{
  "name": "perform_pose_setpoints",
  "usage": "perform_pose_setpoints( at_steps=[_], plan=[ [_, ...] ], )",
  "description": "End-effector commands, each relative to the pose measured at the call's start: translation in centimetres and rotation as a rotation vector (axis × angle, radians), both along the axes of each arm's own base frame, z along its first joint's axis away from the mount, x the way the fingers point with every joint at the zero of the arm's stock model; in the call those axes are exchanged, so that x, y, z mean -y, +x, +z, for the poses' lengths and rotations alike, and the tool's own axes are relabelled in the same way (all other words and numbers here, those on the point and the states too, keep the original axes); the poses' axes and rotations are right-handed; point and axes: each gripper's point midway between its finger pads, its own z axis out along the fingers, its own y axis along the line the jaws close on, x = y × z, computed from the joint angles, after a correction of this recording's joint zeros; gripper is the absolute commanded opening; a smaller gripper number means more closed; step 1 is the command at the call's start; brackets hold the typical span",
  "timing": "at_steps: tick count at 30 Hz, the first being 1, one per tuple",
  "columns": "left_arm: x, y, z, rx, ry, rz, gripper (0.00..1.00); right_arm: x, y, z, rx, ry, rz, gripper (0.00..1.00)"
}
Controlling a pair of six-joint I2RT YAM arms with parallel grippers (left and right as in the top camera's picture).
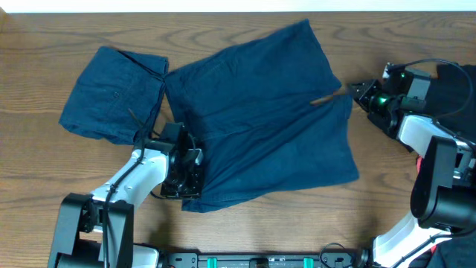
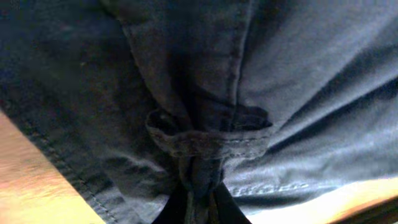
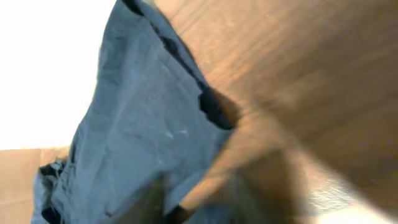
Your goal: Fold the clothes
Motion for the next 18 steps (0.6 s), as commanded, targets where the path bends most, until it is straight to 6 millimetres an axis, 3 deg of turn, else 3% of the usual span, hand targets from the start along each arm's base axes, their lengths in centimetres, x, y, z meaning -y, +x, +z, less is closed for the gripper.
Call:
perform_pose_setpoints(
  at_steps=[1, 5, 10, 14, 16, 18],
  plan=[
    [-1.1, 0.2, -0.2, 0.003, 0.054, 0.03, 0.26, 0.3, -0.5, -0.3, -0.024, -0.004, 0.009, 0.45],
    [0.2, 1.2, 1.3, 0.03, -0.022, 0.036, 0.44, 0.1, -3.5, -2.4, -0.119, -0.057, 0.114, 0.52],
    [0.5, 2.1, 3.0, 0.1, -0.041, 0.035, 0.61, 0.3, -10.0, -5.4, -0.361, -0.074, 0.211, 0.49],
    [0.6, 2.9, 3.7, 0.155, -0.053, 0.035, 0.66, -0.6, -14.0, -6.5, -0.491, -0.106, 0.324, 0.45],
    [0.7, 3.5, 3.7, 0.179, -0.058, 0.035, 0.66, -0.7, -14.9, -6.9, -0.534, -0.14, 0.342, 0.41],
    [0.8, 4.1, 3.8, 0.205, -0.063, 0.035, 0.66, -1.1, -14.8, -7.1, -0.531, -0.158, 0.357, 0.3]
  ],
)
